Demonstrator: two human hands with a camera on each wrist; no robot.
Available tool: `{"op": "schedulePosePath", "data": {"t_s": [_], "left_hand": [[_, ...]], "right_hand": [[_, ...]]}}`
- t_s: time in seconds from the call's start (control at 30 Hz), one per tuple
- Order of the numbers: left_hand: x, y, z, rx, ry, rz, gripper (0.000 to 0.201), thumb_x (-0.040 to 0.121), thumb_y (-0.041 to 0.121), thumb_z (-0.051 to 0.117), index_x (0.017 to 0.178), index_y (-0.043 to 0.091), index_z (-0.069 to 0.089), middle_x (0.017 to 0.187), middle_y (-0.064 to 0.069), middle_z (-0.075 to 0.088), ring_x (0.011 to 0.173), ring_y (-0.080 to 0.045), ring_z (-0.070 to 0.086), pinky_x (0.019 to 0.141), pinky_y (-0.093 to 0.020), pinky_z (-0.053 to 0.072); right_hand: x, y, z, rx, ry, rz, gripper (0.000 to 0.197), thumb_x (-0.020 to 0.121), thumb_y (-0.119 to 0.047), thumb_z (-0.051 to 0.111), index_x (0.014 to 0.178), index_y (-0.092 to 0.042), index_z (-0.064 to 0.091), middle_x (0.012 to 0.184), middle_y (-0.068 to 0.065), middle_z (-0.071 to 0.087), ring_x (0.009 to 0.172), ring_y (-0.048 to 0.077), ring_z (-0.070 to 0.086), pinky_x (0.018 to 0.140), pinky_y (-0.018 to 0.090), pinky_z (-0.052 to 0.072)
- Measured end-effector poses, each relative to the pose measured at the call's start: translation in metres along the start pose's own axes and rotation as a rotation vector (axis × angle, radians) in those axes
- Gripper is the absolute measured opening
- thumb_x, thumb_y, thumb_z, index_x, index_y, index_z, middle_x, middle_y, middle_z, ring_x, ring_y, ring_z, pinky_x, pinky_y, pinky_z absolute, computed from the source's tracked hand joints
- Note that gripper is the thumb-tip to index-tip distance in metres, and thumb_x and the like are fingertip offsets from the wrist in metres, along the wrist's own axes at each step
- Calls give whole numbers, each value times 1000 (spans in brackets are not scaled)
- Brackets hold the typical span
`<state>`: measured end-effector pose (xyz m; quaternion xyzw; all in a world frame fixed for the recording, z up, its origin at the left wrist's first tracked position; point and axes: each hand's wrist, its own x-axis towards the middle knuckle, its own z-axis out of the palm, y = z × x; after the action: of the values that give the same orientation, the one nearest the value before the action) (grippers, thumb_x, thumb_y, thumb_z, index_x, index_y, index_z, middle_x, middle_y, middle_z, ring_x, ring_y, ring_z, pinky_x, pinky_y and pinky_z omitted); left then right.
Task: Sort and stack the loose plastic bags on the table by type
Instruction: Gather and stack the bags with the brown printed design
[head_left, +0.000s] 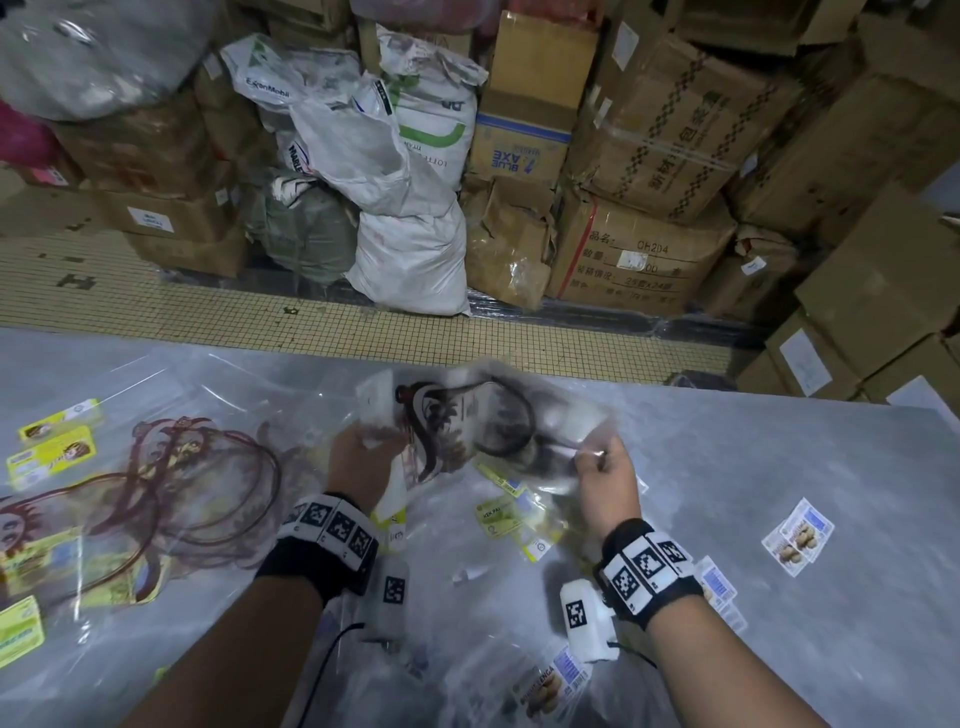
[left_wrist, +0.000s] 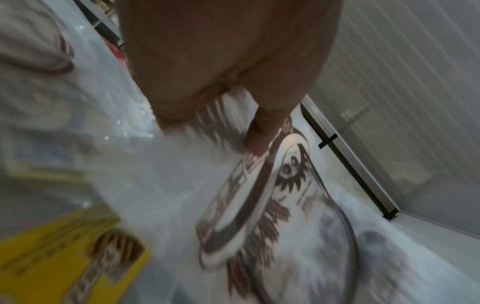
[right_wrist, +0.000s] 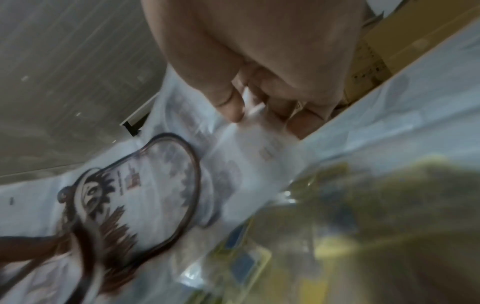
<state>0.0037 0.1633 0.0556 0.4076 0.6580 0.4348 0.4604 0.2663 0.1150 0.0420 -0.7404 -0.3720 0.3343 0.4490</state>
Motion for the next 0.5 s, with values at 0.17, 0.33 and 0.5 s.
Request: {"op": "schedulePosePath", "data": {"t_s": [0.17, 0.33, 0.5], "left_hand": [[5, 13, -28, 154, -181, 8, 20, 80, 4, 73, 65, 12, 65, 61, 3, 67, 69, -22, 62, 65, -26, 48], [-4, -11, -37, 263, -402, -211, 10, 80, 7, 75, 75, 12, 69, 78, -10, 73, 74, -27, 66, 76, -37, 56], [-17, -47, -40, 241, -430, -335, 8, 81, 5, 74, 88, 6, 70, 82, -14, 73, 82, -34, 67, 88, -49, 53]], "right_hand": [[6, -2, -29, -24, -134, 6, 3, 90, 0, 47, 88, -1, 49, 67, 7, 47, 56, 17, 41, 47, 24, 35], [2, 30, -37, 21, -309, 265, 22, 83, 13, 48, 83, -3, 63, 79, 10, 65, 65, 20, 52, 57, 28, 42], [-11, 58, -29, 59, -264, 423, 39, 80, 24, 40, 65, -8, 56, 53, 3, 55, 60, 21, 47, 54, 26, 40]]}}
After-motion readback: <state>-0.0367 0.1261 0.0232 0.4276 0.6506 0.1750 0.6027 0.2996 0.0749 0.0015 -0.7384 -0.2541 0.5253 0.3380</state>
